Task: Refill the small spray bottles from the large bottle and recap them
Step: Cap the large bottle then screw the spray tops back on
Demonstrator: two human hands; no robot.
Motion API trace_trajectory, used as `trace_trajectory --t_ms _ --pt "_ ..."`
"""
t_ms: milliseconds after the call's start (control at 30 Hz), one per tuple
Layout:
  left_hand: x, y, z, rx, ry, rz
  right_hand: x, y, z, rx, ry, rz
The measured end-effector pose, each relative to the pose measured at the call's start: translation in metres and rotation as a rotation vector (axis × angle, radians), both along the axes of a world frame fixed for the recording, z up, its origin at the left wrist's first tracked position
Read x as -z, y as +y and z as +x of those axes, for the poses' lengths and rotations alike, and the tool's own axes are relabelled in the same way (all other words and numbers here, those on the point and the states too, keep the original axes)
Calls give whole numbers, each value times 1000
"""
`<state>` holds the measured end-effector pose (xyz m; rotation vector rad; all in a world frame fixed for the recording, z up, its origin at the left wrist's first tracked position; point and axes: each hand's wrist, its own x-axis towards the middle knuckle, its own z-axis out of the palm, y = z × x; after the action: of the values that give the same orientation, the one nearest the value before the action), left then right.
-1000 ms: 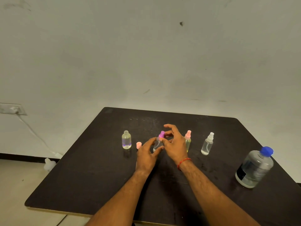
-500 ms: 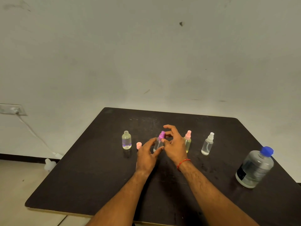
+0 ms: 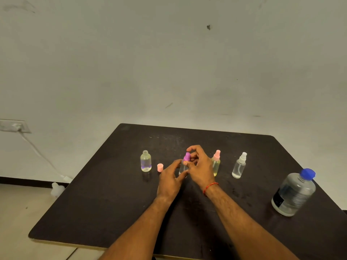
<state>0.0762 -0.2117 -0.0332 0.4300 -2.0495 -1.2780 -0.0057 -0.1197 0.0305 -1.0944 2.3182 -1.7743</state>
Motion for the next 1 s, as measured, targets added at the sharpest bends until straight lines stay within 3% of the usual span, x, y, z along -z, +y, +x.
trace_trajectory --t_ms 300,633,1000 --pt "-2 2 1 20 7 -23 -6 7 -8 -117 -57 46" --pt "-1 5 1 36 -9 -58 -9 3 3 45 -19 -4" --pt "0 2 -4 -51 -107 -39 4 -1 -11 72 16 11"
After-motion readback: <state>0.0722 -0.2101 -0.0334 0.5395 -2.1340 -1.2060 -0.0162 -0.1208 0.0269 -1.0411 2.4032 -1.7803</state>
